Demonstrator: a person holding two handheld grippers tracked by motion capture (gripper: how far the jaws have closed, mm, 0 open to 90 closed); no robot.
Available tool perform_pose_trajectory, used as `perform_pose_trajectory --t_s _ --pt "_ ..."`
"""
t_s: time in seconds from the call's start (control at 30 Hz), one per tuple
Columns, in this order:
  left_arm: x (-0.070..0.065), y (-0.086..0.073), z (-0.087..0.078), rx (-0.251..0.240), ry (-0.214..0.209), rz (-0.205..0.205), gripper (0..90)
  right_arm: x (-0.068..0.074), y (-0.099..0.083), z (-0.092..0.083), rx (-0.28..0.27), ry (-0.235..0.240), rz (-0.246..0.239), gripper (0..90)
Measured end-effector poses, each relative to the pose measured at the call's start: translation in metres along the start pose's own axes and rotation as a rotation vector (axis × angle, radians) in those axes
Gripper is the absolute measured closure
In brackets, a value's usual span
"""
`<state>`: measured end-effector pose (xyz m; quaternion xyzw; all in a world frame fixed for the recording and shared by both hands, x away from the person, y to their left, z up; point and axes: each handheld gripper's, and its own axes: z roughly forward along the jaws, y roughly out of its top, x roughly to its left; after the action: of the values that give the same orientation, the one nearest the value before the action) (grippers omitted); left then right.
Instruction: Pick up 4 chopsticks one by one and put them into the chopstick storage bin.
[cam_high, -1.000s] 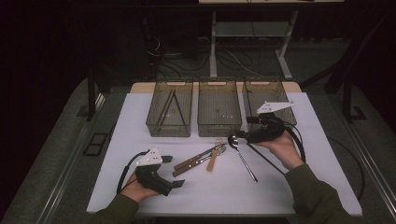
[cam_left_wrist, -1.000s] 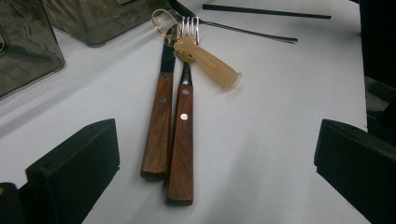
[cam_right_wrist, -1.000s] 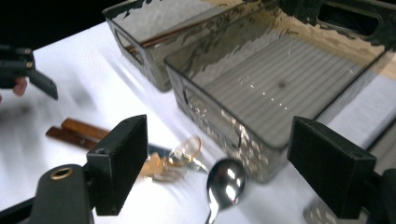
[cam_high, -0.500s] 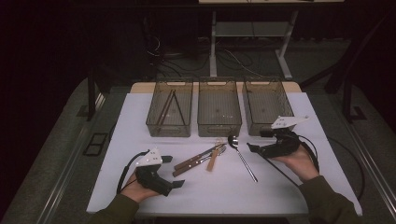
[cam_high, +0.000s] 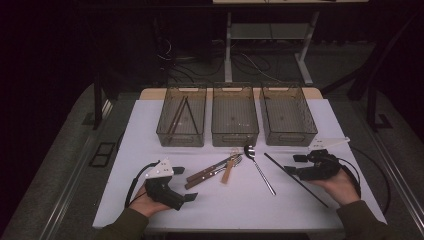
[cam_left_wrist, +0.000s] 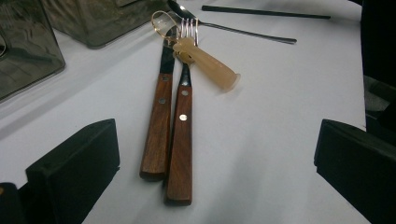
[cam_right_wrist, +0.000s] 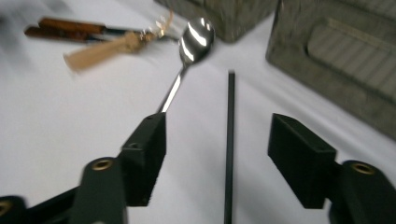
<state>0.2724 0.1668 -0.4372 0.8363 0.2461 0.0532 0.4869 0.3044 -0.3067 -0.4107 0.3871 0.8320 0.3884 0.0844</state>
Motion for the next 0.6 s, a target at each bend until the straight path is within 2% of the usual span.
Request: perform_pose_trajectory --t_s 0.27,0.4,0.53,0.6 --pt "0.000 0.000 0.000 0.000 0.000 0.001 0.0 -0.004 -0.025 -0.006 0.064 -0.055 0.015 65.3" --pt "0.000 0.000 0.000 0.000 0.000 0.000 0.0 -0.004 -0.031 -0.003 0.105 -0.053 0.019 70.7" --pt "0.000 0.000 0.000 0.000 0.000 0.001 0.0 -0.003 -0.032 0.003 0.150 -0.077 -0.007 75.3" --pt "0.000 0.000 0.000 0.001 0.000 0.000 0.0 -0.002 -0.033 0.005 0.162 -0.074 -0.010 77.2"
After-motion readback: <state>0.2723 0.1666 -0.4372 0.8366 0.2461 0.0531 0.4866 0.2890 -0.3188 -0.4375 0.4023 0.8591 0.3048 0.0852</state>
